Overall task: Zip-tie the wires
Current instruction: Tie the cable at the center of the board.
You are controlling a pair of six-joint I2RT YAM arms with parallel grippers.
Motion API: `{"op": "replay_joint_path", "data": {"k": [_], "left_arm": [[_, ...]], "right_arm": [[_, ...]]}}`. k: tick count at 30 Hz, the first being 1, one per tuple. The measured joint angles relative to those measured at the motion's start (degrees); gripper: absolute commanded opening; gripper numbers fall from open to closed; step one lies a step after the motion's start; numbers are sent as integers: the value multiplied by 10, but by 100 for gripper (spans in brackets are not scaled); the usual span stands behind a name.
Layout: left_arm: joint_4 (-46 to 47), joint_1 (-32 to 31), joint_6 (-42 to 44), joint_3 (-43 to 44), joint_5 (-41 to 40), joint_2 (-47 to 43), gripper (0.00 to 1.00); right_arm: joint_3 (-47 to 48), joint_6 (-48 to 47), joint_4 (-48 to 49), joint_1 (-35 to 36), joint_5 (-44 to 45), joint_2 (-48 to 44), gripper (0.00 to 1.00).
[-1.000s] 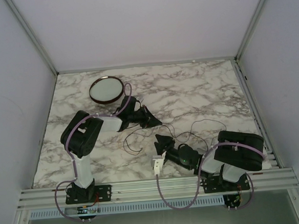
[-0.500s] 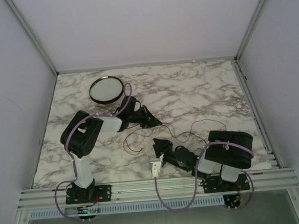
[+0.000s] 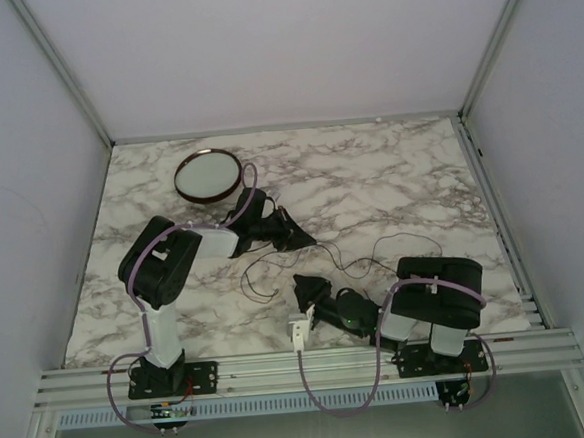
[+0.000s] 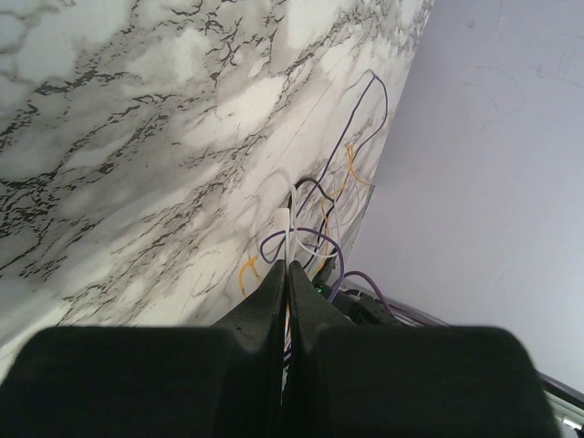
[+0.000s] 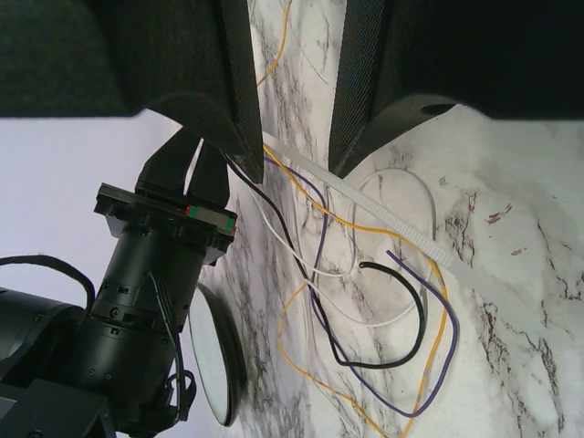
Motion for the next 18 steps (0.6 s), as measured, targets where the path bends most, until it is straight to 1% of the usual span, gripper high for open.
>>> {"op": "replay_joint_path", "data": {"k": [7,11,15,16,18], "left_arm": [[0,0,0,0,0,0,0],[0,0,0,-1,0,0,0],[0,0,0,-1,0,0,0],[0,0,0,-1,0,0,0],[0,0,0,-2,0,0,0]], "right_arm": [[7,0,7,7,1,25,24],[12,-3,9,14,2,31,15],[14,-4,10,20,3,31,2],[15,-4,11,21,4,31,0],[15,-4,13,22,6,31,0]]}}
